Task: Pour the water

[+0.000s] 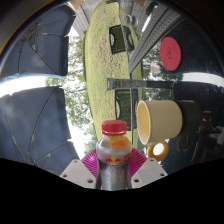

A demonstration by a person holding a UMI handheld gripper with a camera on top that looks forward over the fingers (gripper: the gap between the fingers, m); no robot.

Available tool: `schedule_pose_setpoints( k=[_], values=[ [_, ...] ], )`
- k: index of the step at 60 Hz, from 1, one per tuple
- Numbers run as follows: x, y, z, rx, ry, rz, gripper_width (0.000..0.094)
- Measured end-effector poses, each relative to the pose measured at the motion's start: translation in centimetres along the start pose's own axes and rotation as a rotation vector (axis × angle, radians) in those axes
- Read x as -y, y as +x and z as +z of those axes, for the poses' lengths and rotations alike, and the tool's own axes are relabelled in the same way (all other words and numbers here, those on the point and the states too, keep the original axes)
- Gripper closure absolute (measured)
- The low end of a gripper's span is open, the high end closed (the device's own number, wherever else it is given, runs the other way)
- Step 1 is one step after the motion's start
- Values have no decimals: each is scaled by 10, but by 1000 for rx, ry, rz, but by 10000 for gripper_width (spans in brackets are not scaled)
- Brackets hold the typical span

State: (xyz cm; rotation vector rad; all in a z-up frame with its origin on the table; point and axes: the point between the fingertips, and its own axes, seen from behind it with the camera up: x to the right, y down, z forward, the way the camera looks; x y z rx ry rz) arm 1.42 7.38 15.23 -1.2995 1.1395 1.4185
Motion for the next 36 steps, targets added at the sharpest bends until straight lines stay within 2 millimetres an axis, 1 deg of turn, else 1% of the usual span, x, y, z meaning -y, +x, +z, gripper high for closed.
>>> schedule_pose_setpoints(
  k=[1, 3, 4, 7, 11, 12, 13, 17, 18, 19, 21, 23, 24, 25, 28, 31, 32, 36],
  values=[
    [1, -4, -4, 4, -3, -30, 597],
    [-3, -14, -2, 19, -6, -104, 595],
    [-3, -25, -6, 27, -8, -140, 596],
    [-6, -49, -11, 66, 0, -296, 596],
    [1, -87, -21, 112, 45, -543, 593],
    [6, -105, -28, 117, 60, -608, 594],
    [6, -107, -25, 122, 76, -680, 594],
    [23, -141, -34, 139, 162, -932, 594],
    [32, -165, -42, 139, 187, -986, 595],
    [36, -162, -39, 142, 210, -1028, 595],
    [51, -175, -44, 137, 263, -1123, 595],
    [70, -179, -47, 116, 317, -1207, 595],
    [81, -178, -48, 102, 340, -1246, 596],
    [89, -192, -52, 88, 360, -1286, 596],
    [120, -189, -52, 43, 404, -1382, 595],
    [150, -178, -49, -7, 428, -1464, 596],
    [159, -170, -49, -29, 429, -1489, 595],
    [200, -135, -40, -125, 421, -1541, 597]
  ],
)
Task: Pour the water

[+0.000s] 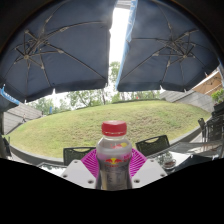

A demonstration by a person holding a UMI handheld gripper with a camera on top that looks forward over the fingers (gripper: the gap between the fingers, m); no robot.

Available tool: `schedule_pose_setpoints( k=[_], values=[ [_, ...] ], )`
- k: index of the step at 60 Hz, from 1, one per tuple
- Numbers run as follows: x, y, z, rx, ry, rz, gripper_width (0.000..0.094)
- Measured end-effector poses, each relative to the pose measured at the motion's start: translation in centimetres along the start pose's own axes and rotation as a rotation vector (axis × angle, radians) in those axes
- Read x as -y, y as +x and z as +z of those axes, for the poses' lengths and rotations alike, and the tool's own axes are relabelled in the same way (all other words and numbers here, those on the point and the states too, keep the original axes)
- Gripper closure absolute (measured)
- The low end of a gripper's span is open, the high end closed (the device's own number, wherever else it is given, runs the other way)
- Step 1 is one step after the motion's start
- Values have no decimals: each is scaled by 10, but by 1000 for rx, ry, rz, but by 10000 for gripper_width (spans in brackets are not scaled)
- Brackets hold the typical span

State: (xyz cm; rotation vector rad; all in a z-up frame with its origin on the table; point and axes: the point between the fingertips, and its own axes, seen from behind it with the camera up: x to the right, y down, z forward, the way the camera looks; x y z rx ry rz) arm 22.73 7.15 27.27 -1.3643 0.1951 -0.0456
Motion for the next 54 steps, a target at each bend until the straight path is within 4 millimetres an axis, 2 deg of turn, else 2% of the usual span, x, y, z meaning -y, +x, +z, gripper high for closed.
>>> schedule_pose_setpoints(
  k=[1, 2, 7, 8, 9, 11, 13, 14, 15, 20, 21, 24, 25, 26, 27, 29, 34, 37, 38, 39, 44, 50, 54],
  values=[
    [-19, 7, 6, -7, -17, -17, 597],
    [-26, 17, 10, -10, -39, -27, 596],
    [-91, 38, 23, -15, -161, -61, 598],
    [-117, 39, 27, -14, -186, -65, 598],
    [-113, 42, 25, -8, -214, -65, 597],
    [-129, 40, 24, 13, -254, -57, 598],
    [-137, 36, 20, 36, -277, -55, 597],
    [-159, 33, 23, 45, -283, -58, 597],
    [-157, 34, 18, 55, -291, -60, 597],
    [-178, 34, 12, 69, -335, -92, 595],
    [-168, 33, 14, 75, -306, -94, 595],
    [-162, 33, 12, 83, -303, -115, 594],
    [-162, 34, 10, 84, -305, -123, 588],
    [-182, 33, 17, 86, -301, -128, 581],
    [-172, 31, 14, 83, -302, -130, 572],
    [-172, 30, 9, 80, -302, -128, 527],
    [-177, 33, 11, 72, -339, -124, 356],
    [-189, 38, 2, 58, -420, -130, 119],
    [-187, 39, -2, 49, -434, -126, 83],
    [-191, 41, -3, 47, -442, -126, 97],
    [-159, 32, -24, 54, -405, -130, 102],
    [-141, 28, -62, 40, -407, -180, 104],
    [-123, 18, -98, 38, -395, -203, 103]
  ],
)
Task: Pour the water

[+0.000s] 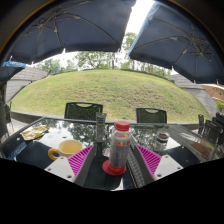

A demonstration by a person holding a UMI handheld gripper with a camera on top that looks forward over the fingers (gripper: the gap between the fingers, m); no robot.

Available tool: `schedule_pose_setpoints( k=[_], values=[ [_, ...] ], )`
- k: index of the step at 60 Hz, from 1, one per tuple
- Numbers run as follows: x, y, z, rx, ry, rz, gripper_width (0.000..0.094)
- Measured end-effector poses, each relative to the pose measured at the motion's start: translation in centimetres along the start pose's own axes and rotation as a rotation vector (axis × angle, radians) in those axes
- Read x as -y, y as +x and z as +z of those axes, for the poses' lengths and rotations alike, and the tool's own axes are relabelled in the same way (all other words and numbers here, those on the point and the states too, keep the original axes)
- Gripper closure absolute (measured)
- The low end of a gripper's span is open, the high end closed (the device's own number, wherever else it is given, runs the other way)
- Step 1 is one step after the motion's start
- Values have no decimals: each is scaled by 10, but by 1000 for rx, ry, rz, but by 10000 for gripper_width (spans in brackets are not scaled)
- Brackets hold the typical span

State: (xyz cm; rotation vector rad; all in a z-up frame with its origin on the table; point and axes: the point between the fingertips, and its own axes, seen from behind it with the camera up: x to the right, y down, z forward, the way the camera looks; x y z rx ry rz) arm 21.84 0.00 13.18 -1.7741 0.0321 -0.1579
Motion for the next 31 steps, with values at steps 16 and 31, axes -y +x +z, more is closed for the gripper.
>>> schedule_pose_setpoints(
  k=[16, 31],
  values=[
    [-5, -72, -108, 92, -8, -13, 93],
    [-10, -84, -133, 66, 1, -112, 94]
  ],
)
